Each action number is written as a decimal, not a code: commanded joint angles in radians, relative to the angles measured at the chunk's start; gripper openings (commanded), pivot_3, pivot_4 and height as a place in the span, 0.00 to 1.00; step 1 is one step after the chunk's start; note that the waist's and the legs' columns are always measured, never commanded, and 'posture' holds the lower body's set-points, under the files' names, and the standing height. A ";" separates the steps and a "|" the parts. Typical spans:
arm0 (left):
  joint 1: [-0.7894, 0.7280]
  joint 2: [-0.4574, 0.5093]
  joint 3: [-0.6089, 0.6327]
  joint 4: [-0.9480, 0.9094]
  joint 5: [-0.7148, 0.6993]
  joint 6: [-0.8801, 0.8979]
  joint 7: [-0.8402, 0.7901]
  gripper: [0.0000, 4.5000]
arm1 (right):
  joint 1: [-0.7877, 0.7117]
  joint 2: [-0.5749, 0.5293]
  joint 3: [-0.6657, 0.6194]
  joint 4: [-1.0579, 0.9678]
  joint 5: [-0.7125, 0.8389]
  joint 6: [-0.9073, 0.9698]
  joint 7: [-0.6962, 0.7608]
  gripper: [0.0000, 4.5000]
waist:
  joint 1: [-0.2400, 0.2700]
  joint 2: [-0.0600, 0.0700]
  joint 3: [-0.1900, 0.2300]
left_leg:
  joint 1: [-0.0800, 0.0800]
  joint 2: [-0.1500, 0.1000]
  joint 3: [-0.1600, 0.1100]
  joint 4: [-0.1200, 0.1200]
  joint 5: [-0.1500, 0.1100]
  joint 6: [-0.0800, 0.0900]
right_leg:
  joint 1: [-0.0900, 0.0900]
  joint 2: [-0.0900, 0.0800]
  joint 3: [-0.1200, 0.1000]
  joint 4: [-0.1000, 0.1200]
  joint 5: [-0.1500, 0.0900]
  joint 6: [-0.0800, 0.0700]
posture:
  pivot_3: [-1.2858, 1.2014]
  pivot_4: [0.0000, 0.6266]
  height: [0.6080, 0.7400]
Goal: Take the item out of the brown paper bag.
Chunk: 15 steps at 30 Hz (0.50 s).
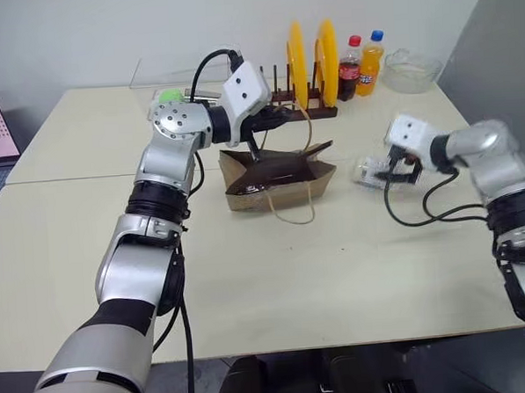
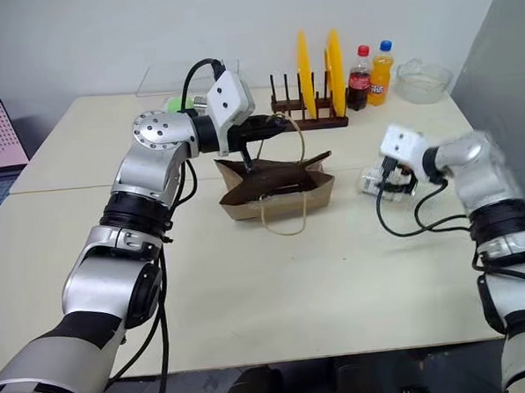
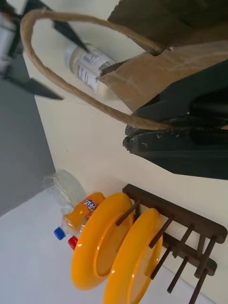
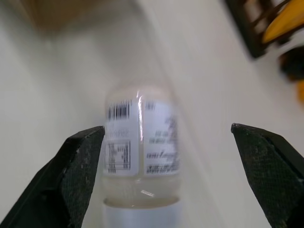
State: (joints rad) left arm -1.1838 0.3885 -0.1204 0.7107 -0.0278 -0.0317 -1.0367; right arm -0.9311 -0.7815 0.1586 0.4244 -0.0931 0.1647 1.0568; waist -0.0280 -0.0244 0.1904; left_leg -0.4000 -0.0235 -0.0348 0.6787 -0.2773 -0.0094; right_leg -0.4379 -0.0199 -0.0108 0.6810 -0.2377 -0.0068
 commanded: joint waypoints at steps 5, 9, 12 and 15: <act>-0.052 0.007 0.010 0.046 0.003 -0.061 0.004 0.00 | 0.344 0.079 -0.287 -0.644 0.264 0.198 -0.153 0.99 | 0.009 0.000 0.000 | 0.000 -0.001 -0.001 0.002 -0.002 0.003 | 0.001 0.000 0.000 0.001 0.000 0.000 | 0.52 0.24 1.00; -0.075 0.029 0.017 0.079 0.002 -0.057 -0.016 0.09 | 0.640 0.294 -0.329 -1.019 0.368 0.265 -0.358 1.00 | 0.012 -0.001 -0.001 | 0.001 0.000 -0.004 0.002 -0.001 0.003 | 0.002 0.000 -0.002 0.001 0.001 0.001 | 0.52 0.24 1.00; -0.090 0.052 0.009 0.100 0.012 -0.071 -0.039 0.27 | 0.760 0.417 -0.290 -1.124 0.345 0.251 -0.486 1.00 | 0.009 0.000 -0.001 | 0.000 -0.001 -0.003 0.001 -0.001 0.002 | 0.001 0.000 -0.001 0.002 0.001 0.001 | 0.52 0.24 1.00; -0.113 0.074 0.013 0.129 0.019 -0.089 -0.042 0.47 | 0.804 0.465 -0.230 -1.129 0.301 0.223 -0.549 1.00 | 0.004 -0.001 -0.001 | 0.001 -0.001 -0.001 0.002 -0.001 0.003 | 0.002 0.000 0.001 0.001 0.001 0.002 | 0.52 0.24 1.00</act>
State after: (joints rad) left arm -1.2533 0.4443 -0.1197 0.8485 -0.0145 -0.0968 -1.0796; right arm -0.1271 -0.3193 -0.0857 -0.6726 0.2239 0.4153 0.5429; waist -0.0239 -0.0249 0.1897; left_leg -0.3985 -0.0246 -0.0358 0.6808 -0.2784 -0.0065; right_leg -0.4361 -0.0194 -0.0101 0.6816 -0.2368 -0.0051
